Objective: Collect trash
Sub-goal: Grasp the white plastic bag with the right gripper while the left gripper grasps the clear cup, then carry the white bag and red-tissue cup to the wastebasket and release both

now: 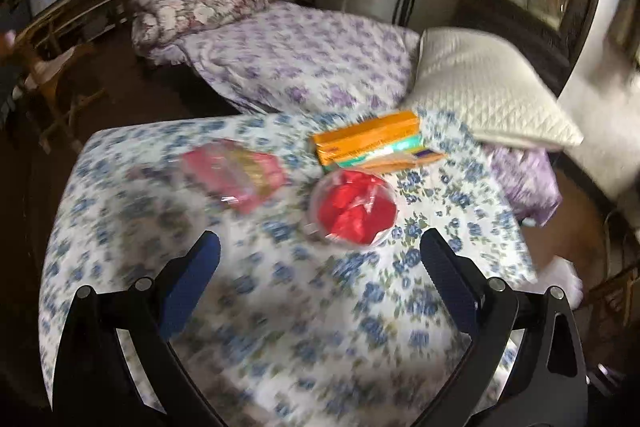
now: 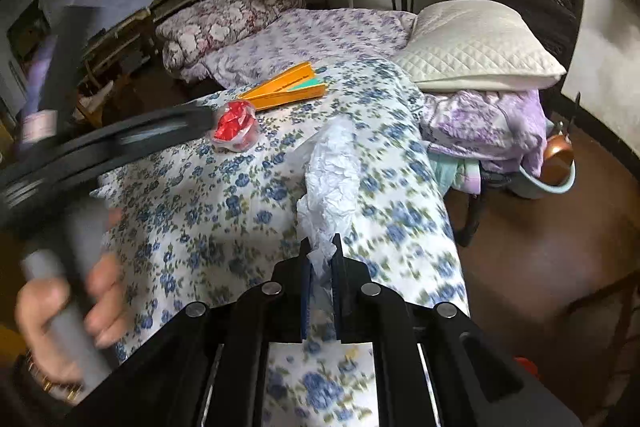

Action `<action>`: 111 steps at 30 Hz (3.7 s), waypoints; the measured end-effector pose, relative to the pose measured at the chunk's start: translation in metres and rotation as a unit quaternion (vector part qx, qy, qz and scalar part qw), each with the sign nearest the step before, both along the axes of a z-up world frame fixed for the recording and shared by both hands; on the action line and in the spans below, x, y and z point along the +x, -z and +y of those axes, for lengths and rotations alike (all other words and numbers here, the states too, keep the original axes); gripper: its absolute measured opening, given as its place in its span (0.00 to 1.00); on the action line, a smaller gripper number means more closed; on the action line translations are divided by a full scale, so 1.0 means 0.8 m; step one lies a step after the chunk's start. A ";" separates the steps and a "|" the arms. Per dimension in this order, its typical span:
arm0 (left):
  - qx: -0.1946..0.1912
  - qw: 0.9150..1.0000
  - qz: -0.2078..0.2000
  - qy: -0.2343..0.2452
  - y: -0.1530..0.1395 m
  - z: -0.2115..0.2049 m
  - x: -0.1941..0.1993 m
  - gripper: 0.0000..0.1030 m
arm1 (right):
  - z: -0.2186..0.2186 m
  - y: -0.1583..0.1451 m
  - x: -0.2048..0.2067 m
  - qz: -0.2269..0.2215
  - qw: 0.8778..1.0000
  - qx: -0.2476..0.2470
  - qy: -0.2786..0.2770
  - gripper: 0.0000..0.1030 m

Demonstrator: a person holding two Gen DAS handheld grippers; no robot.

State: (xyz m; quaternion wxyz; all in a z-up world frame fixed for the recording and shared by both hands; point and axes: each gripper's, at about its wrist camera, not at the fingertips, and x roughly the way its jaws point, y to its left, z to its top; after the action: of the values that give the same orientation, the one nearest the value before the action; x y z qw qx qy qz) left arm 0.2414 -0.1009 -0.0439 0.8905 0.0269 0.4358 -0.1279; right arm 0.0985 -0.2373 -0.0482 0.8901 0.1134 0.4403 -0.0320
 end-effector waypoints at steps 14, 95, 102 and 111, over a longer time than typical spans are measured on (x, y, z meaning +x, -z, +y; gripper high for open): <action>0.013 1.000 0.001 0.014 0.043 -0.036 0.038 0.56 | 0.003 0.016 0.012 0.008 0.999 0.028 -0.032 0.09; 0.042 0.944 0.159 0.286 0.154 -0.399 -0.413 0.56 | -0.333 0.264 -0.397 0.171 0.952 0.144 0.210 0.20; 0.075 0.930 0.179 0.313 0.193 -0.422 -0.423 0.56 | -0.341 0.293 -0.410 0.209 0.940 0.150 0.226 0.49; 0.124 0.902 0.250 0.330 0.266 -0.439 -0.433 0.56 | -0.355 0.326 -0.446 0.245 0.915 0.192 0.256 0.55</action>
State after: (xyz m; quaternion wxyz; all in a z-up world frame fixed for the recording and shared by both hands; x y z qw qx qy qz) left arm -0.1049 -0.4522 -0.2567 0.6482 0.2465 0.6227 -0.3624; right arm -0.2580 -0.5216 -0.3088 0.6766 0.3795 0.5985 -0.2001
